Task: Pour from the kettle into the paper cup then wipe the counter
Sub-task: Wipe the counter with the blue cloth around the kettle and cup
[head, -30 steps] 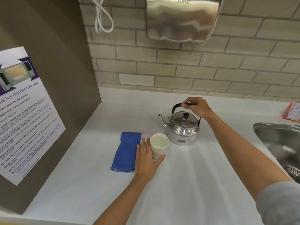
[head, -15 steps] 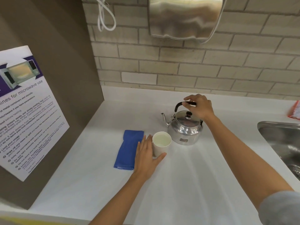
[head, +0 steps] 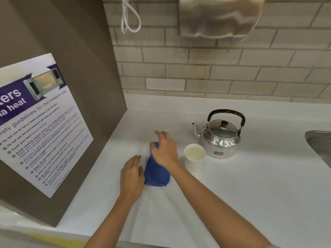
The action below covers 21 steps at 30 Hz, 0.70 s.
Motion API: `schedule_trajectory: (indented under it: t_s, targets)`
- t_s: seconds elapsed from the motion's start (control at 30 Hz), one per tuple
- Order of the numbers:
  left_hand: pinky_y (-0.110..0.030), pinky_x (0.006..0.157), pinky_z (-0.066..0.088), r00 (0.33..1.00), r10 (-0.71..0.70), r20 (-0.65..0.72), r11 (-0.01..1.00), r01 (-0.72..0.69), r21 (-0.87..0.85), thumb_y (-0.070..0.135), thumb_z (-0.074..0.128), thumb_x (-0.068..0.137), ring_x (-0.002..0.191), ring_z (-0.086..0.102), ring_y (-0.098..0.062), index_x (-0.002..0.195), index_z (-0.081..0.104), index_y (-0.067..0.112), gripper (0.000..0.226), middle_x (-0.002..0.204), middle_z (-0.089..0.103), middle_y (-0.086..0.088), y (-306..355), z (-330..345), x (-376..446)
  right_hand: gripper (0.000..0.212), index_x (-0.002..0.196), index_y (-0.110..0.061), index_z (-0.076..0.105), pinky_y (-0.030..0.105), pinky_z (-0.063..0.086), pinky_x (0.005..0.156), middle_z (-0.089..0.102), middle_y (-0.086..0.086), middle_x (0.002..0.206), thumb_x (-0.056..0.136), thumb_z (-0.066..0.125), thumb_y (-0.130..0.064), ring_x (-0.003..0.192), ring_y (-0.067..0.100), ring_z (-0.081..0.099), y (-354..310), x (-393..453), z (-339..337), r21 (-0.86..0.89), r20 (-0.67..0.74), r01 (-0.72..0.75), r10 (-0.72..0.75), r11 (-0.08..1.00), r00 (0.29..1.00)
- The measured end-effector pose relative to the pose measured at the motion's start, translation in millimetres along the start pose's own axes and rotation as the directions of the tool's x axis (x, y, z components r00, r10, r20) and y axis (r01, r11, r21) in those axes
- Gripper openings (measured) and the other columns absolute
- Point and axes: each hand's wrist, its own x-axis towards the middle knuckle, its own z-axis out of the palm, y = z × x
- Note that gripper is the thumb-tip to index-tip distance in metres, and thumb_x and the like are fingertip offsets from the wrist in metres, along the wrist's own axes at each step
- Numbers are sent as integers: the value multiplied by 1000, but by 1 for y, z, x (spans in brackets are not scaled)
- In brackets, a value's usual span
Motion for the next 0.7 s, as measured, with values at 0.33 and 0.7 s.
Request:
schedule_trajectory:
  t_s: [0.33,0.7]
  targets:
    - [-42,120,27,998,50,33,991,-53,124,-2,43,96,142,37,-23,143,45,6,47,151,42,-10,-30,6,-8,65,156,-24,-9,44,-7,123,-11,12,164,101,17,-48,151,29,-14,50,25,94,-476,72,-67,115,877,991]
    - [-35,122,18,997,77,28,989,-80,128,4,37,101,145,31,-20,143,44,6,43,154,39,-9,-32,1,-6,59,157,-24,1,39,7,123,-1,0,166,103,22,-33,153,20,-2,66,-23,78,-513,207,172,-74,841,976]
